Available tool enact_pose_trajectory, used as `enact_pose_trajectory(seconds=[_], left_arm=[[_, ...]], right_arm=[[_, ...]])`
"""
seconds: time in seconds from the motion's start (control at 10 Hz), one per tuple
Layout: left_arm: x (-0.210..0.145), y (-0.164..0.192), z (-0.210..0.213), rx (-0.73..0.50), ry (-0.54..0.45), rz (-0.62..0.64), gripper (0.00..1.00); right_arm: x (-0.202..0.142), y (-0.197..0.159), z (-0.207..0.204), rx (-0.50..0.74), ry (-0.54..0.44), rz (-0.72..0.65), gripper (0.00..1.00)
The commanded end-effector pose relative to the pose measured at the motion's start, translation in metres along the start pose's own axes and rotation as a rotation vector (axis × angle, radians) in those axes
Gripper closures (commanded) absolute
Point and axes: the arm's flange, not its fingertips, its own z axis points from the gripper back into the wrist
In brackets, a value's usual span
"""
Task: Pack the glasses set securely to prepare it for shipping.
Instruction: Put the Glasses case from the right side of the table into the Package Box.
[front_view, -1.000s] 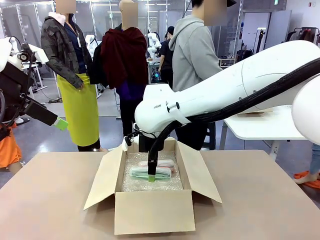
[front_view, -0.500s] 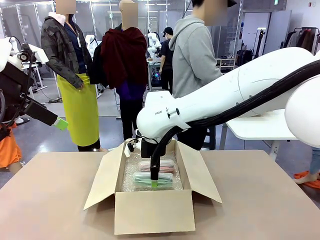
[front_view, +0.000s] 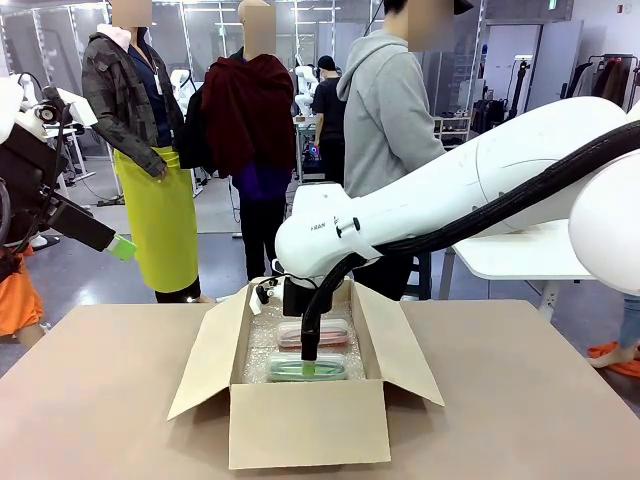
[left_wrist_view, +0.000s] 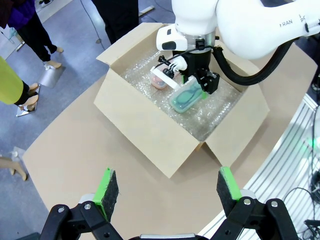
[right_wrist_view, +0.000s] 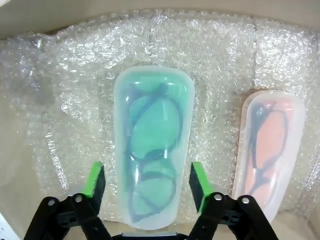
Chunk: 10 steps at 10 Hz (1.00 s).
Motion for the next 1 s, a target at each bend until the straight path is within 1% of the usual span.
enact_pose_trajectory(seconds=[0.0,0.3,0.4,0.9], left_arm=[[-0.0002,0.0011,0.0015,-0.005,-0.005,-0.003,0.0],[-0.0002,0.0011,0.0015,-0.005,-0.005,-0.003,0.0],[-0.0002,0.0011,0.0015,-0.005,-0.005,-0.003,0.0],[-0.0002,0.0011,0.0015,-0.005,-0.005,-0.003,0.0]], right_arm=[[-0.0051,0.0079,0.0004,0.004,-0.032,0.021,0.0],[-0.004,0.0083,0.0057,-0.008,-0.022,0.015,0.0],[0.0011,0.0006,0.0015,-0.001,-0.006,0.002,0.0],[0.0011,0.0006,0.0015,-0.001,-0.006,0.002,0.0]])
